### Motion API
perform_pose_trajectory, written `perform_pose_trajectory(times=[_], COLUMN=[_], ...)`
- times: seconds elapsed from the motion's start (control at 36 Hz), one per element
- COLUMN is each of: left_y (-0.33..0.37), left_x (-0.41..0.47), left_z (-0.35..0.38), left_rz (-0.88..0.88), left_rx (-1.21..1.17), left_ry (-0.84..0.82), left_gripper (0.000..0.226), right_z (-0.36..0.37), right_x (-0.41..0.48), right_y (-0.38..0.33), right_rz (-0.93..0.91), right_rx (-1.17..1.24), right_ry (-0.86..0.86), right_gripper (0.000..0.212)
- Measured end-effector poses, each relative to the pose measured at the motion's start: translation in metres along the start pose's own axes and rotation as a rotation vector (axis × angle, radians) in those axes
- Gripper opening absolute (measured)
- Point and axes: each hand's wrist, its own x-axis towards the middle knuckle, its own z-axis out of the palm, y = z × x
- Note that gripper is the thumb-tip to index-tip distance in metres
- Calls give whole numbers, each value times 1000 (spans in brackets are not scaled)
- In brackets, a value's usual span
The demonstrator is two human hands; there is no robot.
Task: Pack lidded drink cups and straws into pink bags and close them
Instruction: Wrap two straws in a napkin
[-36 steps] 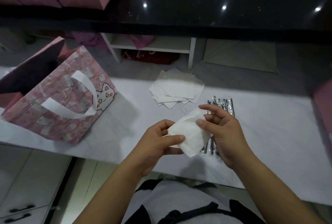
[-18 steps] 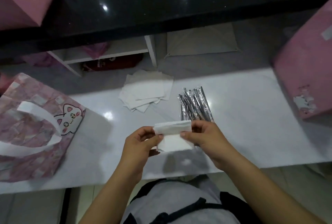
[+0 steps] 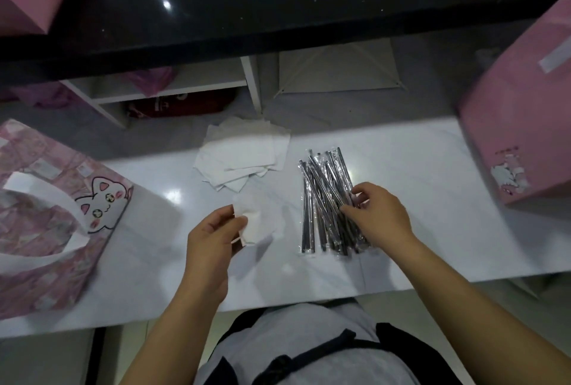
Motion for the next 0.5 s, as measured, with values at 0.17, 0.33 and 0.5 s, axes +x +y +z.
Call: perform_pose_trajectory(times=[0.17, 0.33, 0.5], left_y=[5, 10, 13], left_x=[-1, 0, 5], left_z=[-1, -2, -1], left_rz=[26, 38, 37], left_rx=[-1, 2, 15], left_ry=[-4, -9, -27], left_gripper=[19, 18, 20], right_z=[8, 4, -4], right_x=[9, 7, 2], right_y=[-8, -7, -4], right_rz=[37, 79, 86], right_rx=[-142, 56, 175], right_ry=[33, 108, 123], right_gripper=[13, 10, 16])
